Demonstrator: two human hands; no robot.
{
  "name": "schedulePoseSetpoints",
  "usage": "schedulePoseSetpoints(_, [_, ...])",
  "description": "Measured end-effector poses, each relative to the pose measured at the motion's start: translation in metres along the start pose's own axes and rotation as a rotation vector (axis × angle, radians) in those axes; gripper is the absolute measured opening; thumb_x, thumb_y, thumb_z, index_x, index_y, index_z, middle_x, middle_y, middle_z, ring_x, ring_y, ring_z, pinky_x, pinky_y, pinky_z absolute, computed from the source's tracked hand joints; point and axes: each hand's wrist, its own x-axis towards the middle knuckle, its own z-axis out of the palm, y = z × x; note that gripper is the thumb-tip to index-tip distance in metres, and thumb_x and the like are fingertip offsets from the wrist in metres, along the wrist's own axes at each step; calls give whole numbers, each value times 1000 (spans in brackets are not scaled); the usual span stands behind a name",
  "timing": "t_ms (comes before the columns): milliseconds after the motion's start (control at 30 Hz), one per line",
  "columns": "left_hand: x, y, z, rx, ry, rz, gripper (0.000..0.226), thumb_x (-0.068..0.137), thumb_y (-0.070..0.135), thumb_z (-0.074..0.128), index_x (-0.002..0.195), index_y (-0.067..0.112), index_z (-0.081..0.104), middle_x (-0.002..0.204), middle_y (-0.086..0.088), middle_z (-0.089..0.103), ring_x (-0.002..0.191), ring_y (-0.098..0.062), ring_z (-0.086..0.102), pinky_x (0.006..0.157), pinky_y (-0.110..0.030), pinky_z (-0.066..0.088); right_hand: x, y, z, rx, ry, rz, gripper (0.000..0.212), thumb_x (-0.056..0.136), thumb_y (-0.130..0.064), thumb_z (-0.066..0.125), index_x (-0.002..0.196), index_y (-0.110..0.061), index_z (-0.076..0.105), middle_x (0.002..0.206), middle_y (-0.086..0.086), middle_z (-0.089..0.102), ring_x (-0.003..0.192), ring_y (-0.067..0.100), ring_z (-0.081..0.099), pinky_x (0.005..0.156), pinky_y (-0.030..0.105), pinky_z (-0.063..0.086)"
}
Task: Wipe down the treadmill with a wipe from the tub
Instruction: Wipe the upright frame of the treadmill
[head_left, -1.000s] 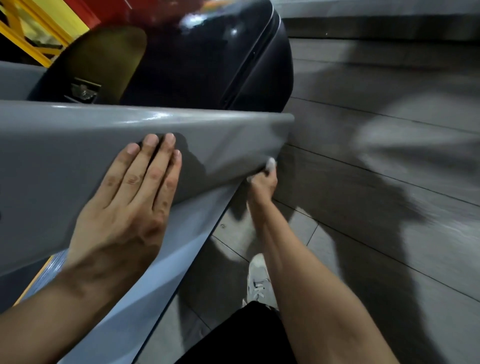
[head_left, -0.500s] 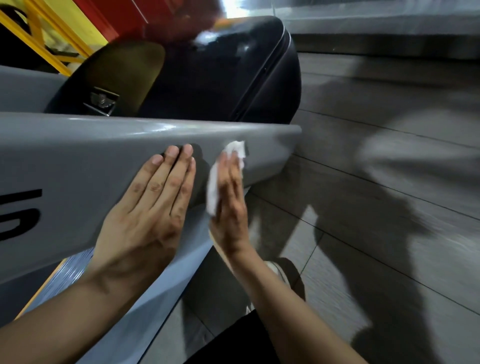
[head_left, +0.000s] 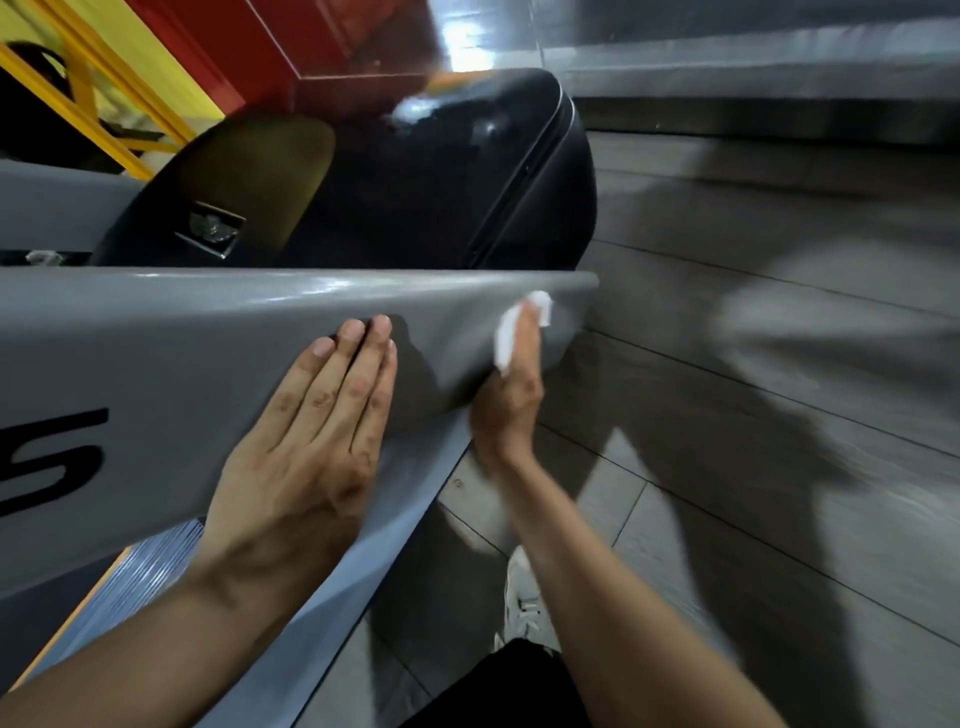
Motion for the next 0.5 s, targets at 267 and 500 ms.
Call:
schedulePoseSetpoints(267, [18, -1, 0, -48, -47, 47, 58, 99, -2, 5, 155, -12, 18, 164, -28, 17, 155, -39, 17, 128, -48, 12, 52, 43, -12, -58, -111, 615, 39, 101, 2, 42, 137, -6, 55, 127, 3, 58, 111, 11, 48, 81, 0, 35])
schedulePoseSetpoints(500, [8, -8, -3, 8, -79, 109, 58, 101, 1, -5, 154, -16, 9, 165, -32, 7, 155, -42, 12, 127, -47, 9, -35, 64, -8, -173, -409, 771, 22, 94, -3, 47, 92, -18, 64, 86, 6, 61, 75, 21, 55, 71, 31, 41])
